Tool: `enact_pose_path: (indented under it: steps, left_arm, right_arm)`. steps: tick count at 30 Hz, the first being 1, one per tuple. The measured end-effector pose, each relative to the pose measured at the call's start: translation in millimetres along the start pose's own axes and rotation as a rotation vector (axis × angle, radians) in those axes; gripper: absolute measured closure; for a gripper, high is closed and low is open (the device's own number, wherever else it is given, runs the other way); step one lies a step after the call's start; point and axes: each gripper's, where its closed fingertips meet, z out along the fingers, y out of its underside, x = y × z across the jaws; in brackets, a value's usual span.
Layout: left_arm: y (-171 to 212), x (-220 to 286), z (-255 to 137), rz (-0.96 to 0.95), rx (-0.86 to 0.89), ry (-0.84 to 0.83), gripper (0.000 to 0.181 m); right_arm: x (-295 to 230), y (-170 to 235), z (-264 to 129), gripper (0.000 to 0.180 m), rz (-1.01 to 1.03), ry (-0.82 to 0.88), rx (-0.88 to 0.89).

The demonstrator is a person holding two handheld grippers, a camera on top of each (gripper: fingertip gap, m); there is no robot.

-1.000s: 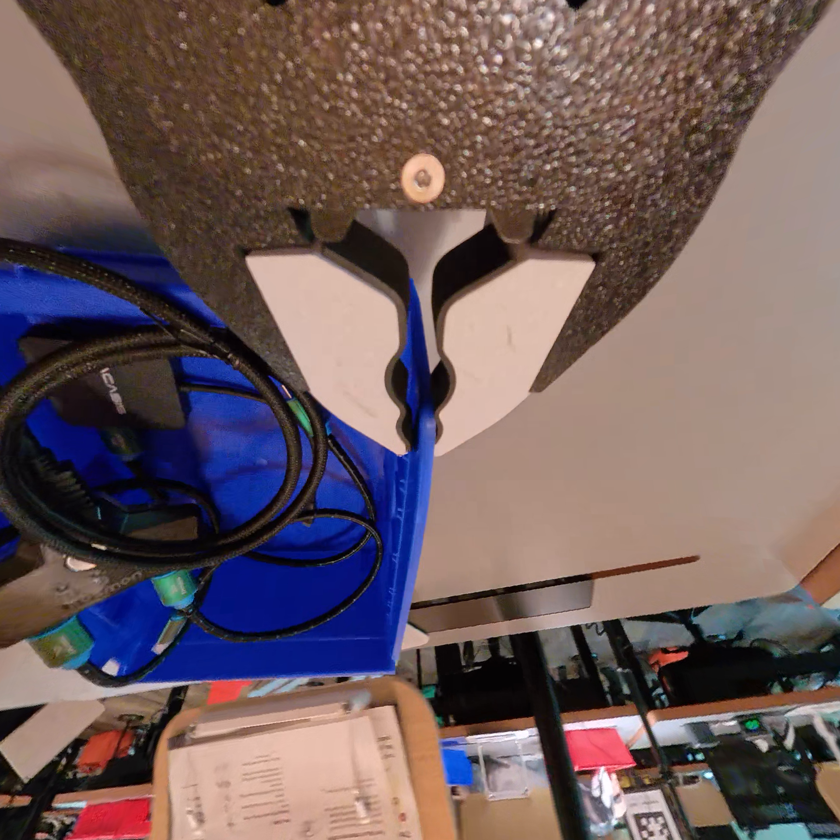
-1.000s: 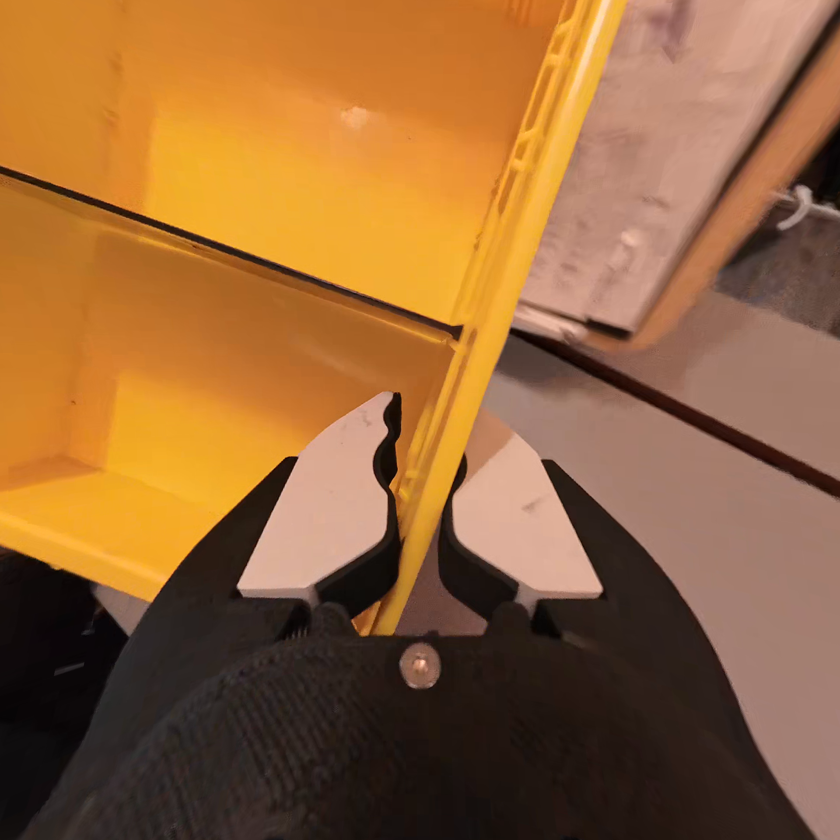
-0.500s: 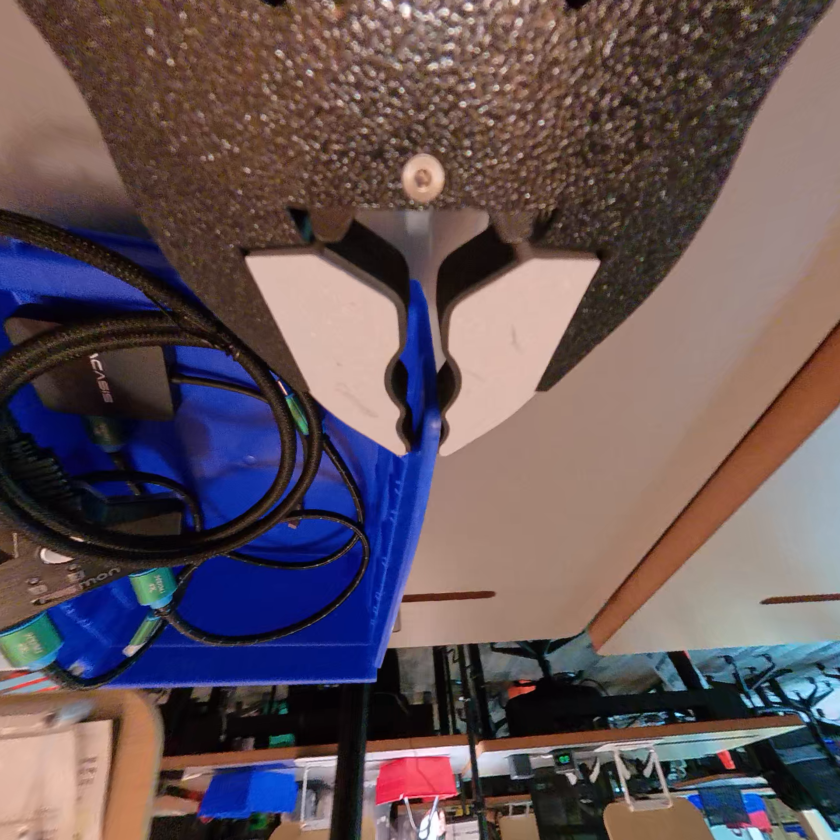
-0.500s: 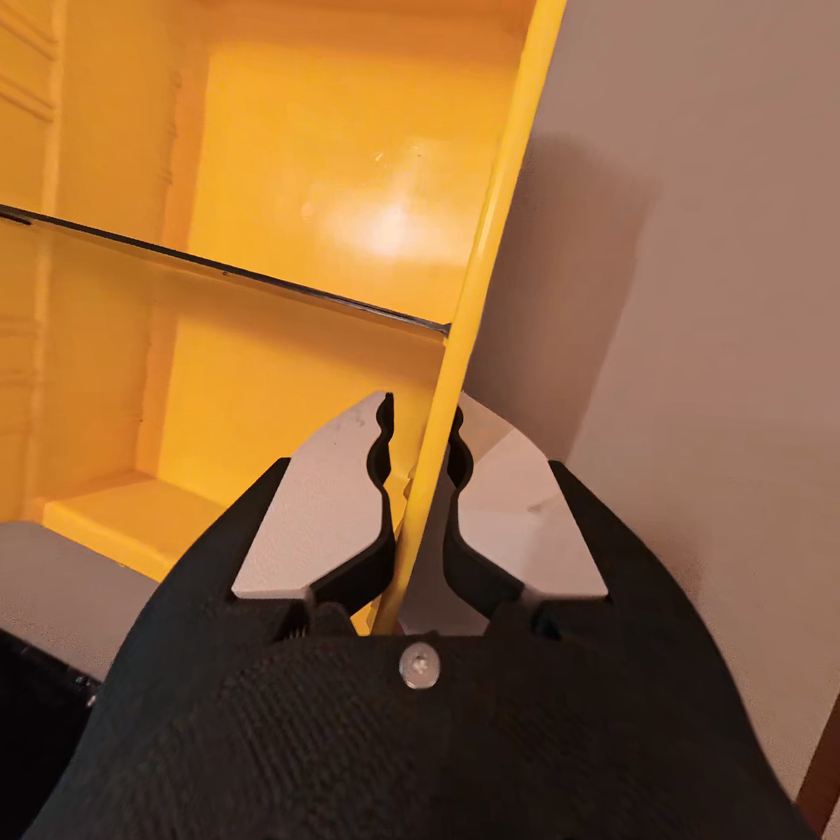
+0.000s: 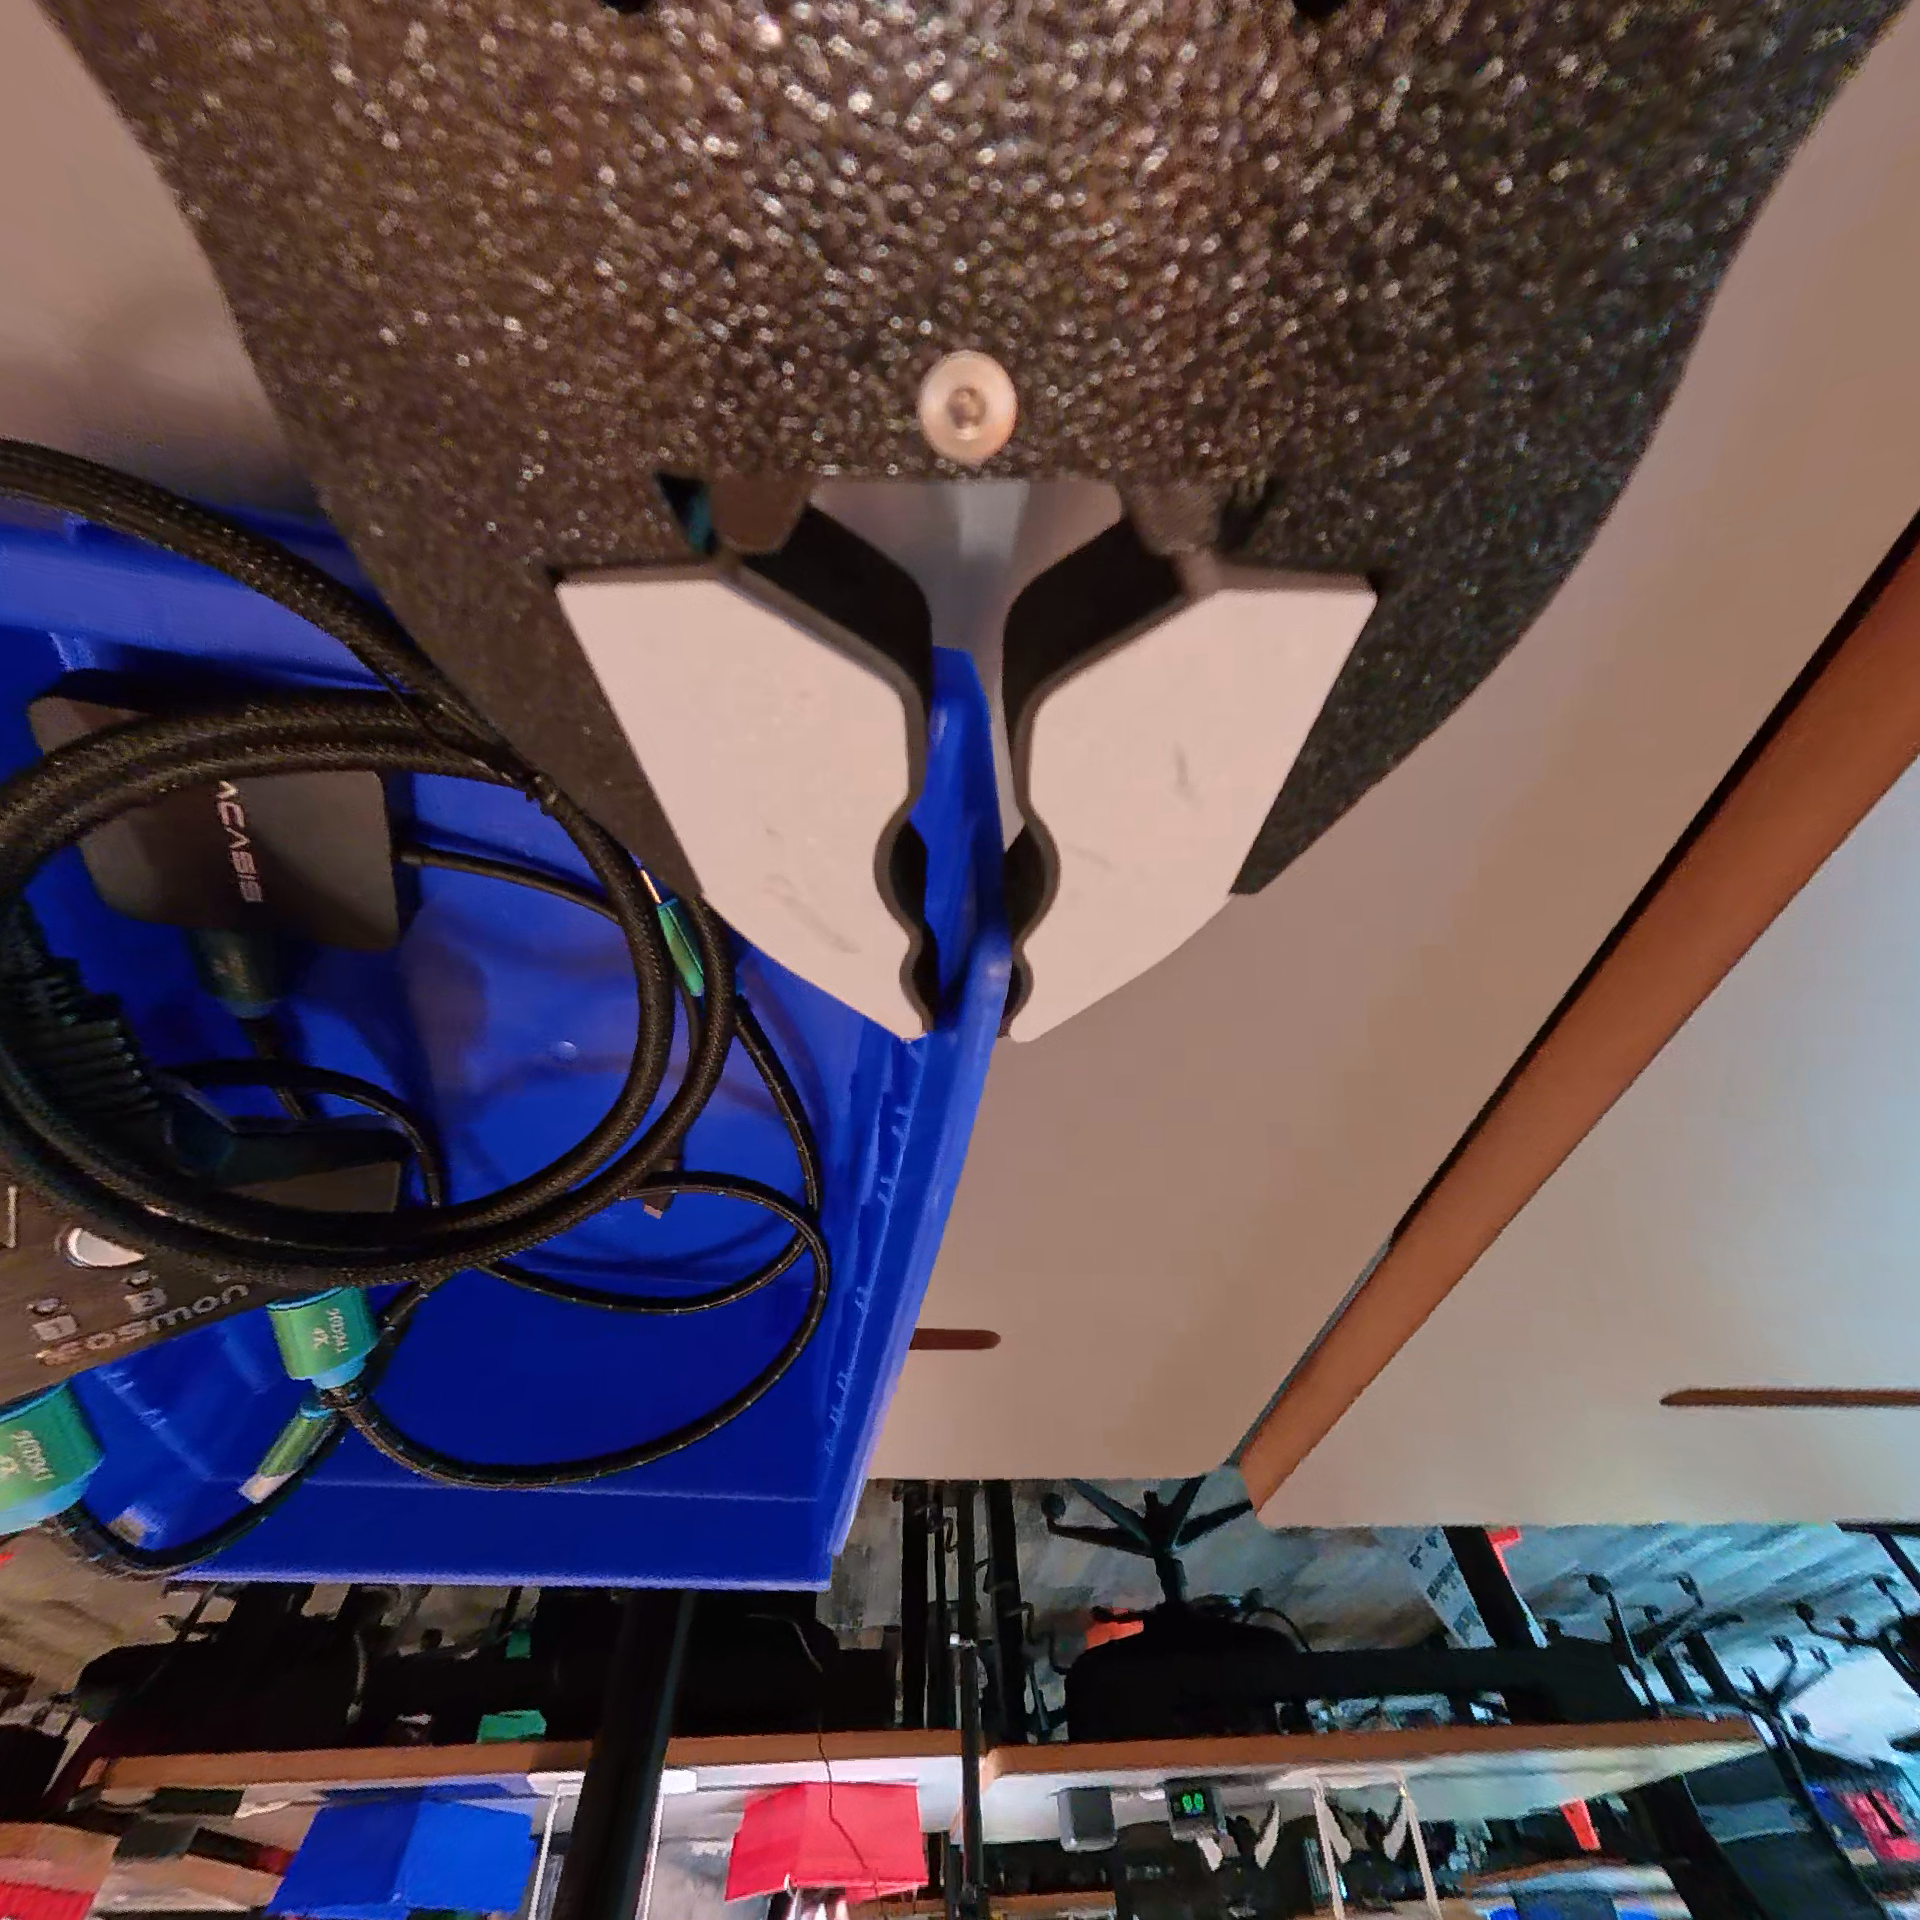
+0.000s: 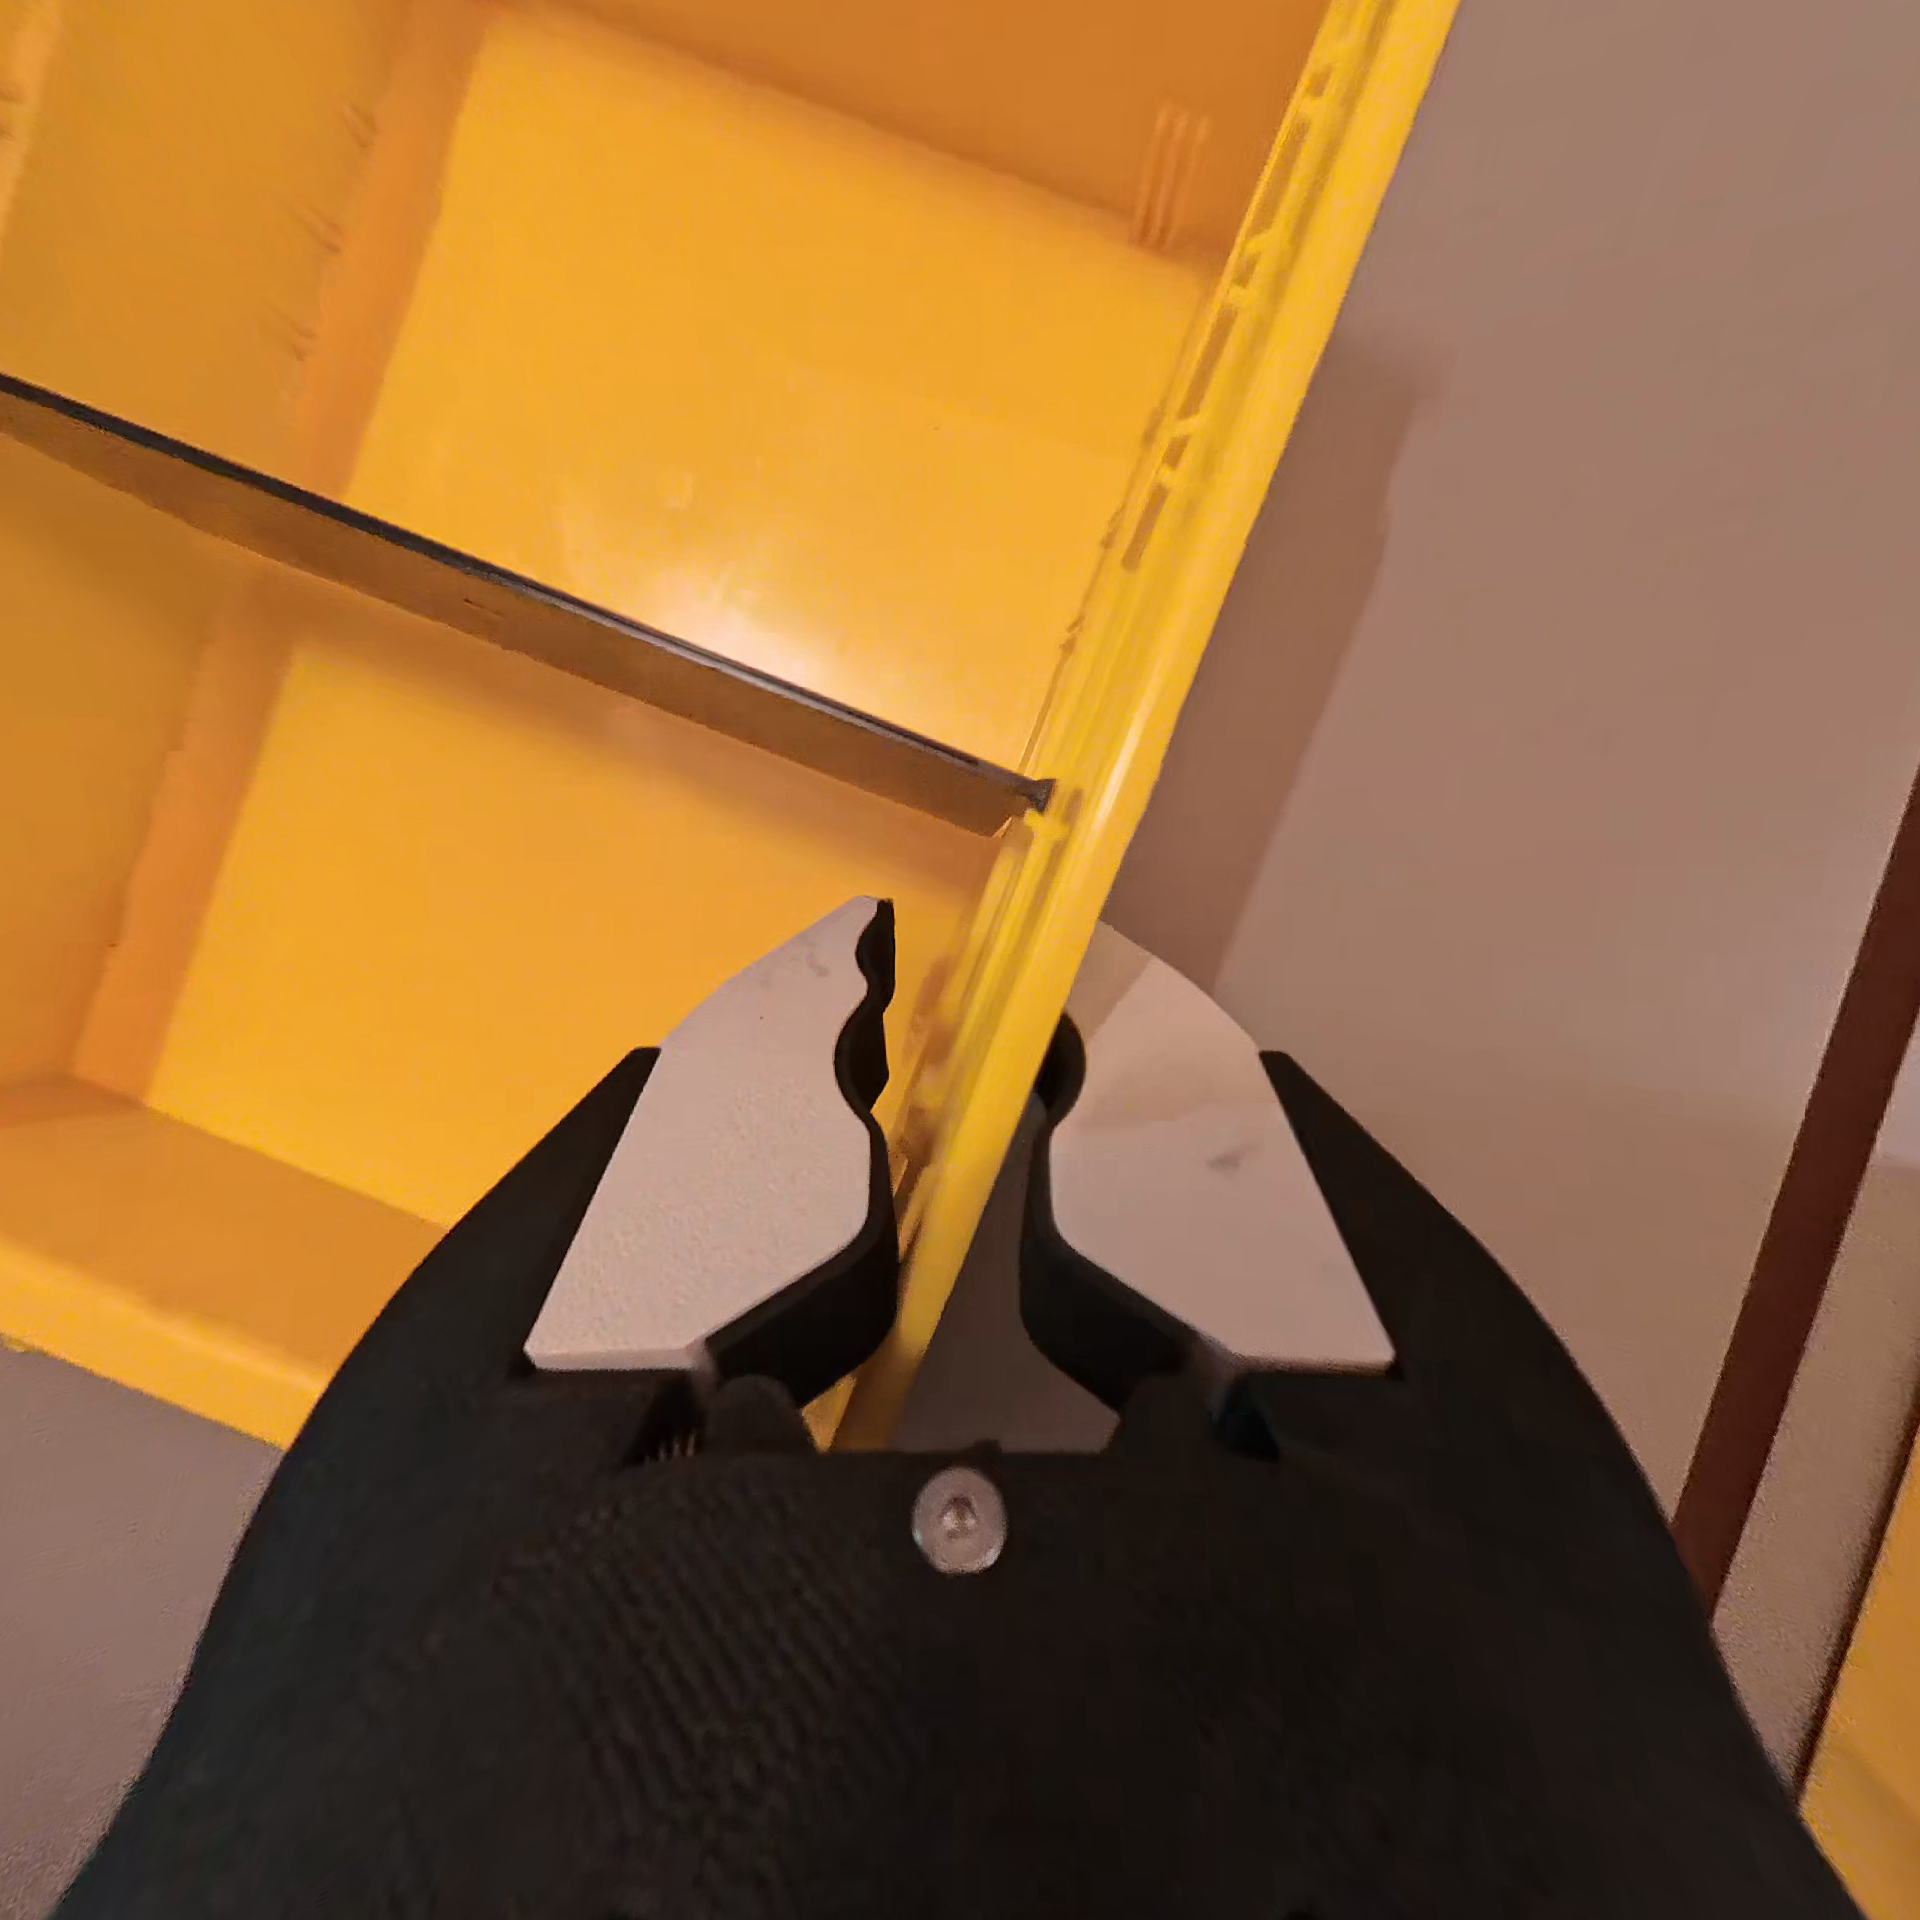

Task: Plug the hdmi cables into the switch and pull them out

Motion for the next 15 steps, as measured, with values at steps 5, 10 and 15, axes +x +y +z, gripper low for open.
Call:
enact_pose_path:
  steps: [5,10,15]
  left_arm:
    - [-12,20,-25,-0.022,-0.086,0.037,0.126]
    - [-39,60,-48,0.191,-0.208,0.070,0.123]
    - [-32,128,-42,0.222,-0.371,0.342,0.125]
  right_arm:
    - [6,-6,-43,0.115,-0.017,0.140,0.163]
    - [-40,-12,-103,0.102,-0.071,0.158,0.411]
    - [-131,-10,-114,0.106,-0.207,-0.034,0.567]
